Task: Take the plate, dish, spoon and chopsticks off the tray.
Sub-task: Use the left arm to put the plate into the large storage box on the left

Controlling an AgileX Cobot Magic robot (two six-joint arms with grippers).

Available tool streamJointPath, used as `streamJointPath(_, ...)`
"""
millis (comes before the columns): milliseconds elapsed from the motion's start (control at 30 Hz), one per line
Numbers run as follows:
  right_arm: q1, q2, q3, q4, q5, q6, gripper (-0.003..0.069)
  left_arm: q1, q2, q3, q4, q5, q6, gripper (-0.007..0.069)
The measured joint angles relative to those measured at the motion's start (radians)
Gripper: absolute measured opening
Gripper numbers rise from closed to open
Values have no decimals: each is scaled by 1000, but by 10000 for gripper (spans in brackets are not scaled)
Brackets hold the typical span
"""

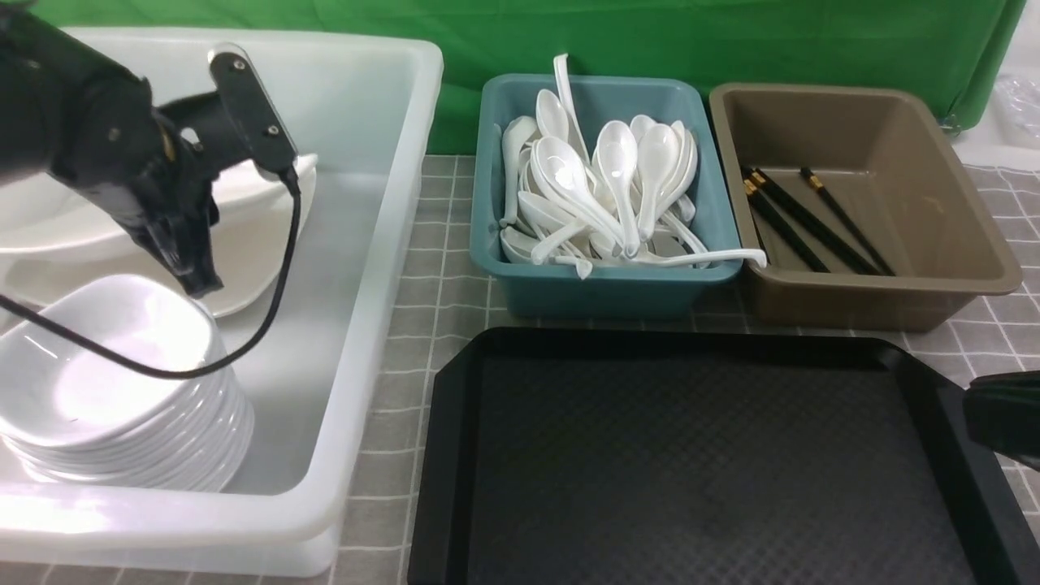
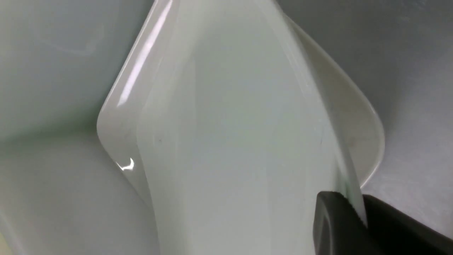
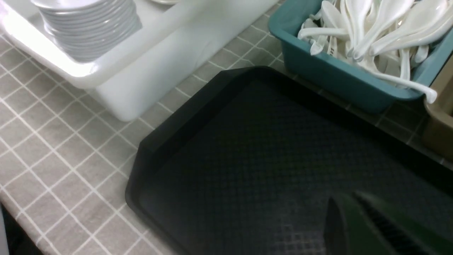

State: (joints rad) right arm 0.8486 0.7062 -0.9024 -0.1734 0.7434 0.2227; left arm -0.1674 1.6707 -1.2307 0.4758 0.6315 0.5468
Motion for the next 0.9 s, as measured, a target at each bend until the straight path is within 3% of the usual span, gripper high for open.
streamJointPath(200, 0, 0, 0, 0, -1, -3, 45, -1, 41, 0, 75, -33, -61, 43)
streamJointPath(300, 0, 0, 0, 0, -1, -4, 53, -1, 47, -1, 88, -49, -64, 97)
streamJointPath(500, 0, 0, 0, 1, 0, -5, 62, -1, 47, -2, 91, -55, -67, 320)
streamJointPath(533, 0, 0, 0, 1, 1, -5, 63, -1, 47, -2, 91, -55, -67, 328)
streamJointPath(567, 0, 0, 0, 1, 5, -5, 67, -1, 47, -2, 90, -45, -69, 403)
streamJointPath(700, 0, 0, 0, 7, 11, -5, 71, -2, 24, -2, 76, -27, -71, 510)
streamJointPath(900, 0, 0, 0, 8, 0, -5, 76, -2, -77, -8, -13, -28, -71, 566)
